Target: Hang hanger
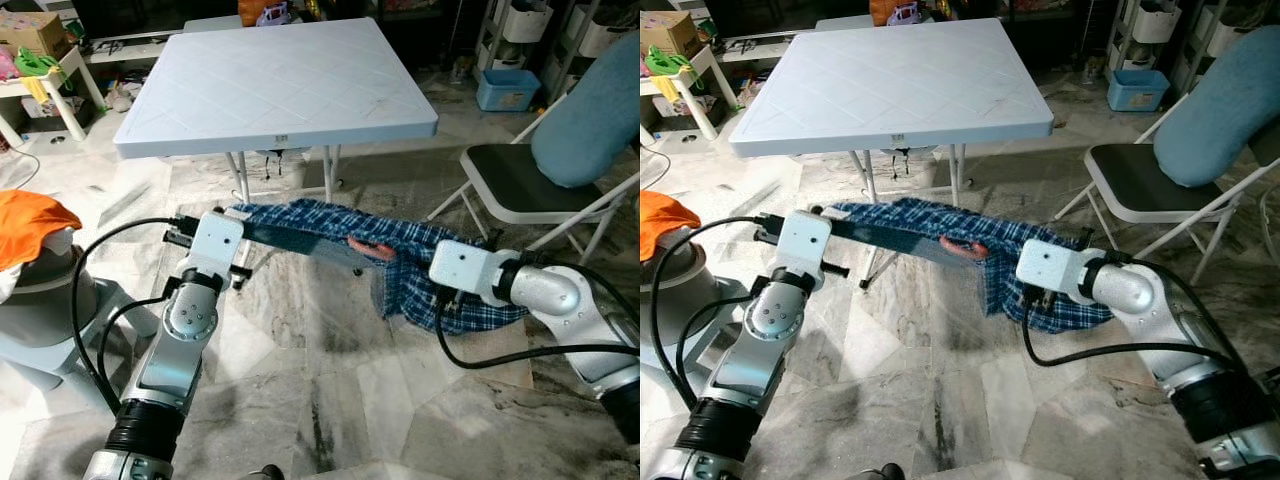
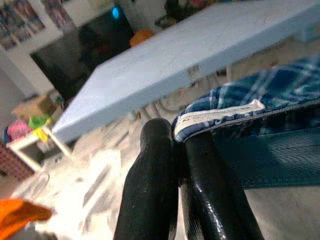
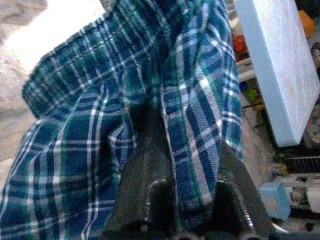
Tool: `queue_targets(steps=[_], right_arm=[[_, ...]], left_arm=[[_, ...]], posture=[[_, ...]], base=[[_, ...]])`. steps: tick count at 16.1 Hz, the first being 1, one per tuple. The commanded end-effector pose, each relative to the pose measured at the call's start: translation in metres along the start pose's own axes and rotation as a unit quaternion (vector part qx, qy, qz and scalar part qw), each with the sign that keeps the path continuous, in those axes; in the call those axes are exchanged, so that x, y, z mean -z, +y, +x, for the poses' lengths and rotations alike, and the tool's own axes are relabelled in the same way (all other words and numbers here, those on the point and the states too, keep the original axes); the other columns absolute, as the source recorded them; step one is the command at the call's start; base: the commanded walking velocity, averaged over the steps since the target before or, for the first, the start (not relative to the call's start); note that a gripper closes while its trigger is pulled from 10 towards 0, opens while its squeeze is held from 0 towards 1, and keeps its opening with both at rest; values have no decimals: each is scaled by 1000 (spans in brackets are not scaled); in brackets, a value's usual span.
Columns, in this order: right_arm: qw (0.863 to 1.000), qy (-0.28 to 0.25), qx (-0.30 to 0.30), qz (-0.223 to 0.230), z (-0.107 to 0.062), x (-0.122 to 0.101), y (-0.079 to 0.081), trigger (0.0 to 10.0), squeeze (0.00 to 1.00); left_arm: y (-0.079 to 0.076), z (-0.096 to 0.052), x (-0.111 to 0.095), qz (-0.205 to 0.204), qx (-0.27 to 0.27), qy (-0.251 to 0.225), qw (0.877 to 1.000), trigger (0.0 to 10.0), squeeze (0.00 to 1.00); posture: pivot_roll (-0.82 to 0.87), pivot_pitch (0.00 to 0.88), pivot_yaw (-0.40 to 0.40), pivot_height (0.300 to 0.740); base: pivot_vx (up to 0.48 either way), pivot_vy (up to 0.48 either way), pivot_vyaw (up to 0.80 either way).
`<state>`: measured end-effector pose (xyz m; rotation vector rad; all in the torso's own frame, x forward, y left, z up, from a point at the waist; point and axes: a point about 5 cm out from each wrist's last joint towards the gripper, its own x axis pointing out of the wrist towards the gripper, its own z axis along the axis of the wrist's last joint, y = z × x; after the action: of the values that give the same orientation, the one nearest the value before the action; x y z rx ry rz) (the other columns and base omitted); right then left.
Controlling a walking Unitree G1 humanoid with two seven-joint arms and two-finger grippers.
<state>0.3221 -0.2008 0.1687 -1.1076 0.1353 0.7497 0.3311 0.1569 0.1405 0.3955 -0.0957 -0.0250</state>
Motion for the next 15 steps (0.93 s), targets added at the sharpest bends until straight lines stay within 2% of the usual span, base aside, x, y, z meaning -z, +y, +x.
queue_targets(steps=[1,5,7,11,12,13,15], right_arm=[[998,65,-5,13,-18,30,-6,10000,0],[997,48,-38,50,-63,45,-34,10000,0],[996,35,-59,64,-86,44,-50,10000,0],[993,-4,-69,92,-111,36,-71,10000,0],[988,-49,-80,123,-116,25,-76,10000,0],[986,-59,-87,128,-116,23,-76,10000,0],[975,-116,-108,158,-122,10,-77,10000,0]], left_arm=[[30,-1,14,-1,-57,38,998,0,0],[37,0,23,-5,-52,64,997,0,0],[40,0,29,-10,-45,81,996,0,0],[40,0,36,-18,-26,104,994,0,0],[35,0,38,-33,-10,112,993,0,0],[34,0,38,-35,-7,112,993,0,0],[28,1,38,-41,11,113,993,0,0]], posture=[[-103,114,86,740],[-116,114,99,740],[-122,115,105,740],[-130,116,113,740],[-136,117,116,740],[-136,117,116,740],[-136,117,116,740]], base=[[0,0,0],[0,0,0],[0,0,0],[0,0,0],[0,0,0],[0,0,0],[0,0,0]])
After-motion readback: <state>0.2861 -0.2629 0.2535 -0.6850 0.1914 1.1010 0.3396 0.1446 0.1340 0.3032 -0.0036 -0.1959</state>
